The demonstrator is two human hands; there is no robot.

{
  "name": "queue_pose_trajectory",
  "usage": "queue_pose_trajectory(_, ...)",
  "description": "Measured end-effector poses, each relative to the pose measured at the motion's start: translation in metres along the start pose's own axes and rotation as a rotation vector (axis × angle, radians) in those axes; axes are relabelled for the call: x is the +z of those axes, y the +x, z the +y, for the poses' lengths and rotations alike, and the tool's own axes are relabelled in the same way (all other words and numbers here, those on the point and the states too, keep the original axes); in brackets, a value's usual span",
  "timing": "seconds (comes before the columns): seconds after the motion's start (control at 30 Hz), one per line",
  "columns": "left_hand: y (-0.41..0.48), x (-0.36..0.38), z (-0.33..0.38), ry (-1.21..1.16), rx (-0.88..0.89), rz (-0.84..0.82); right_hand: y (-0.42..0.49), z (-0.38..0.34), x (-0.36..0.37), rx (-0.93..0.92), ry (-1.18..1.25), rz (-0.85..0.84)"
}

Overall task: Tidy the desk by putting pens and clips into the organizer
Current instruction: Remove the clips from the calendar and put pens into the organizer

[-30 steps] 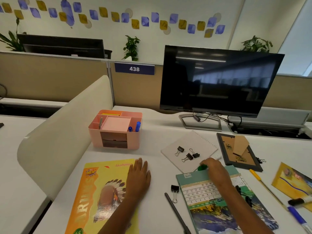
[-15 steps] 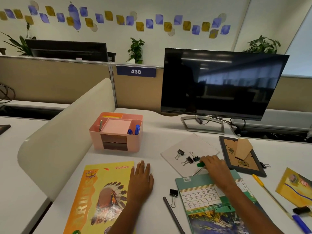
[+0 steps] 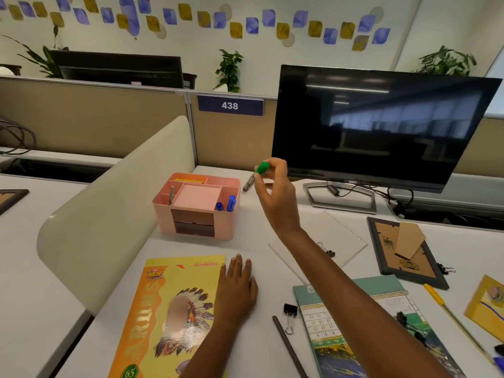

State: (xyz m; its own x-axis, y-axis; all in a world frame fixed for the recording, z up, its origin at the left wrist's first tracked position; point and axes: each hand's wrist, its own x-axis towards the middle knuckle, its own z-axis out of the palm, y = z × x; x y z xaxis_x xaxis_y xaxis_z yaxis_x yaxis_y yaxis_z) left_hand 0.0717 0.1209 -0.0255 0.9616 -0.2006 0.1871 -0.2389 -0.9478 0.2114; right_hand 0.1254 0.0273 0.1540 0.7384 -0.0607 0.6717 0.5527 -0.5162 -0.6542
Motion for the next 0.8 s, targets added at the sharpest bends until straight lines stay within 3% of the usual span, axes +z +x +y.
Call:
queue_pose_trajectory(0.13, 0.001, -0.002, 0.000, -0.002, -0.004, -0.022, 0.017, 0.000, 0.036, -0.014, 0.000, -0.021)
queue_pose_trajectory(0.33, 0.002, -0.001, -0.001, 0.000, -0.017, -0.029, 0.007, 0.036, 0.067, 0.206, -0.131, -0.229)
queue_pose_trajectory(0.47, 0.002, -0.002, 0.001, 0.010, -0.018, -0.057, -0.006, 0.050, 0.069, 0.223, -0.187, -0.302)
queue_pose_trajectory(0.8, 0.001, 0.000, 0.000, 0.026, -0.021, -0.040, -0.054, 0.070, 0.025, 0.213, -0.103, -0.193)
